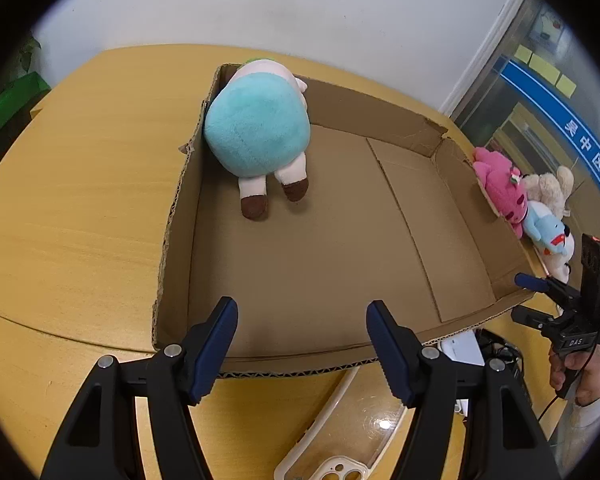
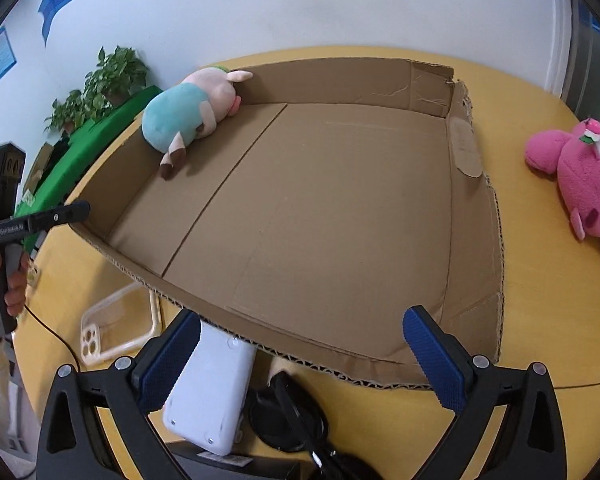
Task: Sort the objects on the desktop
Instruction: 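Withdraw both grippers from the box and move to the black charger box, then close both grippers on the black charger box, then carry the charger box with both grippers into the cardboard box and release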
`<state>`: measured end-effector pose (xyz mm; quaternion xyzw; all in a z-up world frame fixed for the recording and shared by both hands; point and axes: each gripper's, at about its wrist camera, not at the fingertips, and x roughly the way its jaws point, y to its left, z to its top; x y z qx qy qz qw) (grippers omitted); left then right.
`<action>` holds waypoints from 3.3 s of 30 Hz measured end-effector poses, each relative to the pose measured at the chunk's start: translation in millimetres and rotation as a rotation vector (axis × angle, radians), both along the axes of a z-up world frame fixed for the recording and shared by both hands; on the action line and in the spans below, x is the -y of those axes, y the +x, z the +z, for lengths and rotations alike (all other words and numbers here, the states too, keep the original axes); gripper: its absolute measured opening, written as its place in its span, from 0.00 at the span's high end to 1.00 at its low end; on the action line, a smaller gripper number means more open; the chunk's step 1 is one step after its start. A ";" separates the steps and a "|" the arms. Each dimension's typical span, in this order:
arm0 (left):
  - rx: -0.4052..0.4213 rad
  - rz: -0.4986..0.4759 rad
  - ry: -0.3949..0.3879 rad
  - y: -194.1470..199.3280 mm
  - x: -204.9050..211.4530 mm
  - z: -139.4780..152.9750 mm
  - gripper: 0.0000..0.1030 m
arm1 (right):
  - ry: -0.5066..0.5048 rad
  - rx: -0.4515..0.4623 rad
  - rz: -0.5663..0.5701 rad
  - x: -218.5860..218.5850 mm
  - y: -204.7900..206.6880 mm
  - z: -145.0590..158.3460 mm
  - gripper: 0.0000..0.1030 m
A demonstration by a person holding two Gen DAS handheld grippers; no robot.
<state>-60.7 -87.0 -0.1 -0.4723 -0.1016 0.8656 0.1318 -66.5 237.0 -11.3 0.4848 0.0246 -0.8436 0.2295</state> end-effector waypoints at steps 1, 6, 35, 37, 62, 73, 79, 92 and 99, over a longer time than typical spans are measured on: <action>0.001 0.000 -0.007 2.8 -0.9 0.5 0.35 | 0.001 -0.003 0.004 -1.4 2.5 -1.2 0.00; -0.024 0.014 -0.037 15.6 -2.0 12.0 0.35 | 0.020 -0.038 0.006 -12.0 21.8 13.9 0.00; -0.048 -0.212 0.106 140.8 -77.5 10.0 0.23 | -0.112 0.026 0.323 -10.3 168.9 -42.3 0.00; -0.084 -0.169 0.088 144.4 -58.3 25.3 0.23 | -0.082 0.040 0.327 -8.9 169.0 -47.2 0.00; 0.214 -0.333 0.204 126.0 -158.0 -65.7 0.22 | -0.020 -0.049 0.434 28.0 188.4 -56.8 0.03; 0.206 -0.264 0.288 146.4 -127.1 -64.7 0.40 | -0.029 -0.071 0.434 39.4 200.4 -60.1 0.07; 0.123 -0.206 0.285 155.2 -109.9 -34.8 0.40 | -0.017 -0.148 0.432 53.7 214.2 -42.2 0.10; -0.356 -0.211 0.155 104.7 -83.2 157.0 0.40 | -0.045 -0.555 0.402 87.5 163.6 124.1 0.09; -0.470 -0.218 0.147 52.1 -75.7 213.1 0.40 | -0.047 -0.661 0.374 102.5 114.4 189.2 0.09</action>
